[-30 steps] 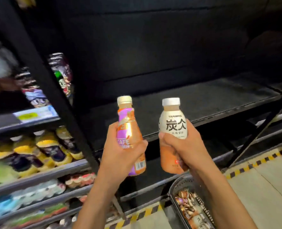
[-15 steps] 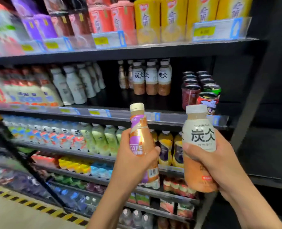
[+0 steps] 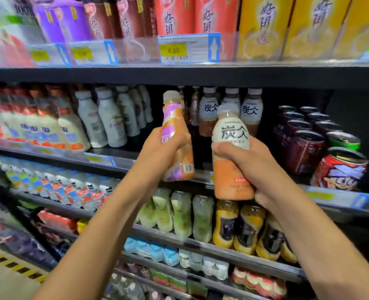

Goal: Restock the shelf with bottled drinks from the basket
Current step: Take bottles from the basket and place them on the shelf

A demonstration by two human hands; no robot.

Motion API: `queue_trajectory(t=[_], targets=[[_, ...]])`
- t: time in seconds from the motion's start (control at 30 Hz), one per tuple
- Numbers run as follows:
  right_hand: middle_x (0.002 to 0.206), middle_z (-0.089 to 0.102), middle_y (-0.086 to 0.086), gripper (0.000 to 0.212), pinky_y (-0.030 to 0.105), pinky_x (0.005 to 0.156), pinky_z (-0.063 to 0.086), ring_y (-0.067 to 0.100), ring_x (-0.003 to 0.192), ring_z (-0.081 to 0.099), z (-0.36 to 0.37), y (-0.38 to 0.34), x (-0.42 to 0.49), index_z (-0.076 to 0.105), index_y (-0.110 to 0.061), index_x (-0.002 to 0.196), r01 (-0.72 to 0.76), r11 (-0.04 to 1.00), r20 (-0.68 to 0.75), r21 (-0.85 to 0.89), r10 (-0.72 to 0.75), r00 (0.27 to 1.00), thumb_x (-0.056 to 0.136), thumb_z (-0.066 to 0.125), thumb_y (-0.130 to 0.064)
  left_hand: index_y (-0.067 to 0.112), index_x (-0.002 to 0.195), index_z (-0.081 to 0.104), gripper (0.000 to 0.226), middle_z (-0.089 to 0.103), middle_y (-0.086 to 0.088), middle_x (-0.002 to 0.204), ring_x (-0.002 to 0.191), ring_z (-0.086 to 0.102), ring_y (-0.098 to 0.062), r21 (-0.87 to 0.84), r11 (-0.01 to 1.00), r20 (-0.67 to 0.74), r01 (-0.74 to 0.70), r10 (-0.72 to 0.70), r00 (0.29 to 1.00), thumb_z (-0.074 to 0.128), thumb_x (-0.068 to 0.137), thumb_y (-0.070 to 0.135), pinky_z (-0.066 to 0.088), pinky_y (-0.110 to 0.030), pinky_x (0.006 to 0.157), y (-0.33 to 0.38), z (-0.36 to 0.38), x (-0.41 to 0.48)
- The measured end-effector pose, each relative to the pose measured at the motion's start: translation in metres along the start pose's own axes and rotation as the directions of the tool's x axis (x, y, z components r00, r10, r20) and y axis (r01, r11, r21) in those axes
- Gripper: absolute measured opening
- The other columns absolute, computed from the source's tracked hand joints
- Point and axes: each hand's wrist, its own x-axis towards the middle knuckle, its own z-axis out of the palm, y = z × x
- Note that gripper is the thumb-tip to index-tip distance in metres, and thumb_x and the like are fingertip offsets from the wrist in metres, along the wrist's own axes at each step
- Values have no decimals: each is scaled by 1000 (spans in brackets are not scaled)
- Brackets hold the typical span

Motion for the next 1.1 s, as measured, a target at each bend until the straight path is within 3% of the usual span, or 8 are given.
queue_trajectory(t=[0.1,0.17,0.3,0.4,0.57,0.77,0.87,1.1], targets=[[67,67,2,30,27,49,52,12,50,65,13,-6,40,65,-11,97,-75,997,-12,21,75,997,76,81,-27,14,79,55,26,49,1,60,48,47,-12,97,995,16,9,-11,1000,60,66,36,40,-21,48,-3,-7,46],[65,68,1,32,28,48,53,11,48,65,20,-7,63,66,-12,93,-141,990,-31,13,141,990,74,83,-30,11,78,58,27,50,3,54,44,46,-11,121,991,-48,59,-53,997,61,68,36,38,-22,50,-11,-13,76],[76,73,0,29,27,54,58,11,57,69,37,-4,102,68,-17,90,-124,991,-89,47,128,988,70,86,-29,6,109,61,43,66,-9,88,57,61,-11,14,992,-93,126,-124,988,71,76,31,47,-19,51,-31,-17,139],[85,74,3,36,30,59,60,19,70,71,42,-3,126,66,-20,92,-44,990,-237,-137,10,971,66,89,-30,5,115,60,70,68,-4,89,64,65,-10,64,995,-56,71,-67,996,83,57,35,53,-22,64,-43,-21,174],[78,68,-6,34,22,56,52,9,69,65,48,3,149,67,-19,94,-50,957,-301,-287,-41,953,69,88,-29,4,114,60,36,67,1,91,71,61,1,158,983,46,-91,85,995,78,82,10,46,-9,59,-57,-29,209],[99,74,1,76,40,79,61,20,89,71,69,17,172,66,-16,108,-78,941,-364,-331,-51,930,40,90,-40,5,116,59,72,72,-7,103,92,70,-19,242,968,96,-71,49,994,88,55,29,57,-43,91,-78,-41,263],[102,73,-2,91,45,86,59,21,95,70,74,27,185,62,-21,110,-42,925,-356,-377,-103,929,27,81,-54,1,120,56,68,71,-11,106,93,70,-20,238,969,108,-72,48,993,85,61,17,56,-45,93,-89,-46,282],[117,65,2,72,47,100,51,25,112,61,78,32,189,46,-21,115,-69,912,-427,-404,-121,896,60,91,-33,9,132,47,67,62,4,104,90,61,-6,173,980,156,-101,74,985,83,75,10,52,-25,83,-91,-47,289]])
